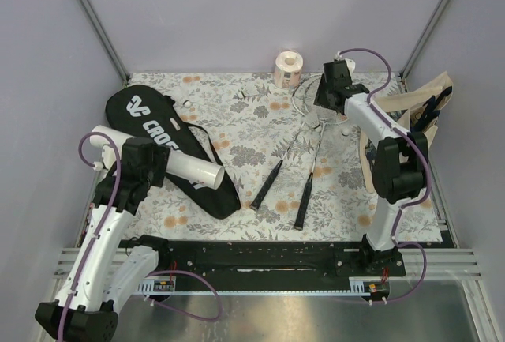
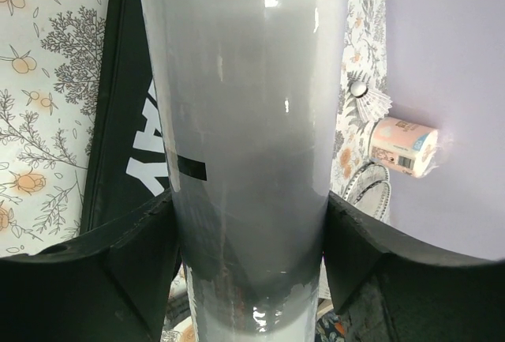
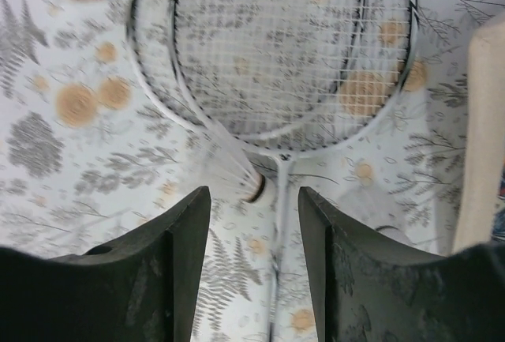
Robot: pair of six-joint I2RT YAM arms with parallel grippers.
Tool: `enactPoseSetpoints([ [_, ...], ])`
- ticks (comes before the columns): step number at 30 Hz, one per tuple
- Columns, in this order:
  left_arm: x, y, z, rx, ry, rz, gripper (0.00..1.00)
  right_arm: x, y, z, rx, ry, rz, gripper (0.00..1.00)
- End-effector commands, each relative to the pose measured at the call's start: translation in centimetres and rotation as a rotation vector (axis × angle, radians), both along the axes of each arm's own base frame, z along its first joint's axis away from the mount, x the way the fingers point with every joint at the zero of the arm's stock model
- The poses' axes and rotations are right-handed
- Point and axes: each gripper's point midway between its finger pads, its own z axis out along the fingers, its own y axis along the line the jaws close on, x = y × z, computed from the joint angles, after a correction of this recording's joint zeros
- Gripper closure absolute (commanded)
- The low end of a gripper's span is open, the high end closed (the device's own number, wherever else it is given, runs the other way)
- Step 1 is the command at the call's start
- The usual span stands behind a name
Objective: Pack up the badminton gear
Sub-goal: Pick up the shuttlecock at the center of the board.
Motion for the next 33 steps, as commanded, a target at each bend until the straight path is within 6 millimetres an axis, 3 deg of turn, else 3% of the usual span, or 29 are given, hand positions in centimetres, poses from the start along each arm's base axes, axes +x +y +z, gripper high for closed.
enactPoseSetpoints([
  [1,1.3,0.6,1.8,0.026,-0.067,0.024,0.32,2.1,2.0,0.6,0.188,-0.032,-0.125,0.43],
  [8,1.5,0.7,2.0,0.035,-0.067,0.027,0.32,4.2,4.2,-2.1,0.277,0.005,-0.134,0.43],
  [13,1.5,0.7,1.7,0.034,-0.061,0.027,0.32,4.2,3.9,-4.1,0.241,0.059,-0.145,0.44],
  [16,1.5,0.8,1.6,0.036,-0.057,0.031,0.32,3.7,3.4,-4.2,0.213,0.074,-0.146,0.5],
  [27,1.4,0.4,1.4,0.017,-0.053,0.022,0.32,0.8,2.1,-1.1,0.16,0.049,-0.11,1.0],
  [32,1.3,-0.9,1.6,-0.063,-0.041,-0.006,0.33,-1.1,2.9,1.5,0.202,0.003,-0.017,1.0],
  [33,1.3,-1.3,1.6,-0.081,-0.034,-0.011,0.33,-1.6,3.2,2.8,0.229,-0.033,0.012,1.0],
])
